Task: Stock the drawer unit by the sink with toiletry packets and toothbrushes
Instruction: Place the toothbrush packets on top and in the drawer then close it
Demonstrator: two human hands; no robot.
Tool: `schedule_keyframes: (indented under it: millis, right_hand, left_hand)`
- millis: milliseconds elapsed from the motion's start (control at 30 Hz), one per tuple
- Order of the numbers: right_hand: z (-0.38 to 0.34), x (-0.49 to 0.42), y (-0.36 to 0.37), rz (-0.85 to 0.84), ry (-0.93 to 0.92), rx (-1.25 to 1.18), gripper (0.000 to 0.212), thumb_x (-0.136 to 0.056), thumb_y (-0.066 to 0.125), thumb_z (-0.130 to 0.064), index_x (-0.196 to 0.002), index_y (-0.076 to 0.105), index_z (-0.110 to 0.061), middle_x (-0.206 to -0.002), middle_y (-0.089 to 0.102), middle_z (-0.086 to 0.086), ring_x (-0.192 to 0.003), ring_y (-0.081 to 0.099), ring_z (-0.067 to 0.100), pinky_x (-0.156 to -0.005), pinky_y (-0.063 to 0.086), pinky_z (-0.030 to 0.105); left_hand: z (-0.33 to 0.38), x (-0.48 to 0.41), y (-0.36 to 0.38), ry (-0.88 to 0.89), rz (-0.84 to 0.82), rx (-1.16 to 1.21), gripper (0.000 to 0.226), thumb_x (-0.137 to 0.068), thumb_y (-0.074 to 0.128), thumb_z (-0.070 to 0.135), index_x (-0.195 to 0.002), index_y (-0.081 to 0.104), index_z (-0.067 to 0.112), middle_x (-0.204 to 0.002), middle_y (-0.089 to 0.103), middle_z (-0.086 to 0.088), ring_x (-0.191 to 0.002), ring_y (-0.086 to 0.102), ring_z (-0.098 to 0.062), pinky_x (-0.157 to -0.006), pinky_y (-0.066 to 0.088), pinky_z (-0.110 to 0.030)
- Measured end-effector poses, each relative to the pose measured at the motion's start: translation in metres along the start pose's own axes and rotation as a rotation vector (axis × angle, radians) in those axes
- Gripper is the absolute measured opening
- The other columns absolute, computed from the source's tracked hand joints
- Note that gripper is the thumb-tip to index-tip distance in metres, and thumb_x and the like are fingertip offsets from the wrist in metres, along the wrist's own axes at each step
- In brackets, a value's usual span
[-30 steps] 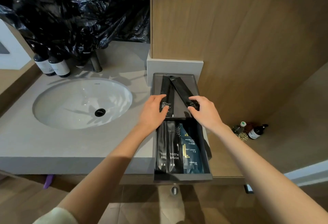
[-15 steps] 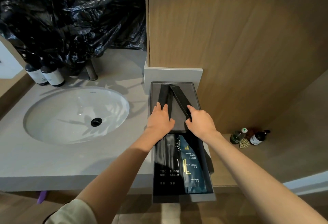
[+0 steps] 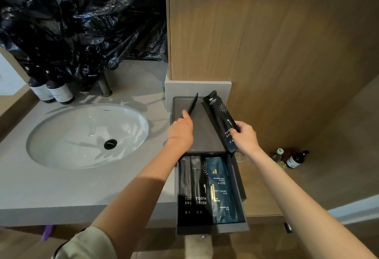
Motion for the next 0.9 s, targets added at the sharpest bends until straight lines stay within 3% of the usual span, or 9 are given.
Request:
schedule_keyframes:
  millis: [133, 200, 300, 467, 500, 567, 633, 767, 900]
  right_hand:
    - [0.0, 0.017, -0.012, -0.023, -0.002, -0.234, 0.025, -0.093, 0.051, -0.001, -0.11, 0.064, -0.013, -0.103, 0.066, 0.003, -0.092, 0.063, 0.019, -0.076, 0.048, 0.026]
    - [-0.003, 0.031, -0.017, -0.055, -0.003, -0.31, 0.024, -0.094, 0.05, 0.0, -0.109, 0.063, -0.014, -0.104, 0.066, 0.003, -0.084, 0.063, 0.013, -0.066, 0.052, 0.019]
    - [-0.005, 0.055, -0.019, -0.131, 0.027, -0.434, 0.024, -0.095, 0.05, -0.002, -0.112, 0.062, -0.013, -0.101, 0.069, 0.001, -0.079, 0.065, 0.011, -0.055, 0.051, 0.012]
    - [-0.007, 0.094, -0.015, -0.241, 0.009, -0.431, 0.028, -0.094, 0.052, -0.008, -0.115, 0.062, -0.021, -0.109, 0.073, -0.001, -0.088, 0.071, 0.013, -0.075, 0.053, 0.025]
    - [-0.008, 0.102, -0.012, -0.277, -0.003, -0.417, 0.027, -0.094, 0.052, -0.009, -0.115, 0.062, -0.023, -0.108, 0.073, -0.001, -0.091, 0.071, 0.015, -0.082, 0.053, 0.03]
    - [-0.011, 0.121, -0.006, -0.356, -0.021, -0.424, 0.026, -0.095, 0.052, -0.008, -0.116, 0.06, -0.021, -0.105, 0.075, -0.002, -0.092, 0.071, 0.016, -0.083, 0.053, 0.03]
    - [-0.013, 0.139, 0.001, -0.425, -0.029, -0.431, 0.025, -0.097, 0.052, -0.009, -0.118, 0.058, -0.019, -0.104, 0.075, -0.001, -0.092, 0.072, 0.016, -0.078, 0.054, 0.026]
    - [-0.012, 0.164, 0.013, -0.527, -0.051, -0.384, 0.027, -0.096, 0.055, -0.015, -0.122, 0.057, -0.022, -0.11, 0.074, -0.003, -0.106, 0.068, 0.015, -0.1, 0.048, 0.036]
    - [-0.01, 0.175, 0.015, -0.528, -0.09, -0.353, 0.029, -0.096, 0.056, -0.017, -0.124, 0.053, -0.024, -0.108, 0.074, -0.002, -0.104, 0.068, 0.013, -0.103, 0.045, 0.038]
  left_hand:
    - [-0.018, 0.007, -0.02, 0.016, 0.029, 0.271, 0.086, -0.086, 0.047, -0.005, -0.153, -0.001, 0.021, -0.115, 0.062, -0.021, -0.101, 0.061, -0.038, -0.08, 0.046, -0.04]
    - [-0.023, 0.018, -0.03, 0.069, 0.034, 0.506, 0.084, -0.083, 0.044, -0.009, -0.151, 0.014, 0.031, -0.118, 0.062, -0.017, -0.101, 0.06, -0.036, -0.079, 0.045, -0.034]
    - [-0.029, 0.039, -0.035, 0.088, 0.012, 0.913, 0.06, -0.083, 0.038, -0.014, -0.124, 0.056, 0.027, -0.127, 0.06, -0.013, -0.102, 0.063, -0.031, -0.087, 0.051, -0.034]
    - [-0.032, 0.089, -0.043, 0.019, 0.018, 1.171, 0.041, -0.092, 0.039, -0.009, -0.116, 0.065, 0.013, -0.096, 0.071, -0.02, -0.053, 0.066, -0.007, -0.057, 0.052, -0.01]
    - [-0.032, 0.099, -0.046, 0.023, 0.043, 1.154, 0.037, -0.094, 0.04, -0.007, -0.116, 0.065, 0.01, -0.083, 0.07, -0.022, -0.055, 0.064, -0.015, -0.05, 0.048, -0.009]
    - [-0.032, 0.114, -0.047, 0.052, 0.085, 1.139, 0.033, -0.095, 0.045, 0.0, -0.119, 0.066, 0.01, -0.1, 0.073, -0.016, -0.075, 0.063, -0.021, -0.064, 0.049, -0.012]
    - [-0.033, 0.123, -0.04, 0.06, 0.094, 1.16, 0.028, -0.095, 0.05, 0.009, -0.116, 0.068, 0.014, -0.114, 0.069, 0.001, -0.091, 0.064, -0.003, -0.082, 0.046, -0.009]
    - [-0.038, 0.142, -0.025, -0.017, 0.108, 1.26, 0.024, -0.094, 0.052, 0.017, -0.076, 0.065, 0.008, -0.069, 0.053, 0.0, -0.054, 0.039, -0.01, -0.053, 0.03, -0.024]
    - [-0.048, 0.158, -0.006, -0.277, 0.042, 1.506, 0.025, -0.087, 0.057, 0.031, -0.067, 0.069, 0.023, -0.072, 0.069, 0.006, -0.07, 0.055, -0.014, -0.068, 0.039, -0.03]
Point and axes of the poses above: each hand's wrist, its own x-axis away from the middle knuckle, its own y-axis out of the palm, z = x × y, the point moved 9 cm from there along -x, towards the middle knuckle
